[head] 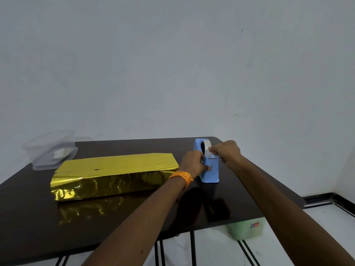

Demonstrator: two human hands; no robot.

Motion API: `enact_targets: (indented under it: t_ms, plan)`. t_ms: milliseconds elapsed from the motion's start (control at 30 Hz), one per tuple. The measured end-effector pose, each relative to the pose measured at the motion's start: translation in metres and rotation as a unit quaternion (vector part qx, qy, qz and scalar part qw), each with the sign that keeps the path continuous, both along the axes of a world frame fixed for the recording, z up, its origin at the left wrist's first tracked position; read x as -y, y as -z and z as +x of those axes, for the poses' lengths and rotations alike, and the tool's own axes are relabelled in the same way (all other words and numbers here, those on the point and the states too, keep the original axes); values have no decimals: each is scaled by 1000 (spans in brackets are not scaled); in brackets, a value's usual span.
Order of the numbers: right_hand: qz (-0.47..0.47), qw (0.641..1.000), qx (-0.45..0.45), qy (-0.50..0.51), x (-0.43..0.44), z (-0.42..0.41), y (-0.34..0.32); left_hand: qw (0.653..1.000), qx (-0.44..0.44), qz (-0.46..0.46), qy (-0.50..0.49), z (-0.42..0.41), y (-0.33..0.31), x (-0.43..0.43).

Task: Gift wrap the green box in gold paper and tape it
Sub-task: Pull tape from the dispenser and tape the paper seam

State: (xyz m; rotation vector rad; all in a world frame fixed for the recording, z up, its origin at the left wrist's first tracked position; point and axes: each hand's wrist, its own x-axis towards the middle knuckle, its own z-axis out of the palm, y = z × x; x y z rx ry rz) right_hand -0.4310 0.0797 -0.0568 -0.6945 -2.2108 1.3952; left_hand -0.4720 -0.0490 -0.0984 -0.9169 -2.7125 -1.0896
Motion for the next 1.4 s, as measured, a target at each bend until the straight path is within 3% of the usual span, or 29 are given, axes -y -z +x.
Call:
enact_targets:
  t_ms: [500, 600, 733, 833, 900, 967, 1100, 1400]
  plan:
    - [-168, 985, -26, -16, 7, 35, 34, 1000, -3, 7, -11, 2, 2, -2]
    - [-131, 991, -32, -16, 7, 38, 37, 1000, 0, 9, -12, 1, 3, -2]
    - [-2, 999, -42, -7, 2, 39, 36, 1000, -5, 4, -8, 1, 2, -2]
    - [118, 992, 44, -10, 1, 43, 37, 1000, -18, -2, -5, 4, 0, 0]
    - [136, 988, 68, -10, -1, 51, 48, 1000, -21, -4, -4, 4, 0, 0]
    - [161, 986, 36, -4, -3, 61, 53, 999, -36, -15, 0, 6, -1, -1]
    - [114, 990, -29, -82, 2, 72, 39, 995, -83, -48, 1, 11, -2, 8]
    - [30, 953, -97, -285, 74, 56, 4, 983, -109, 111, -93, -2, -38, 137]
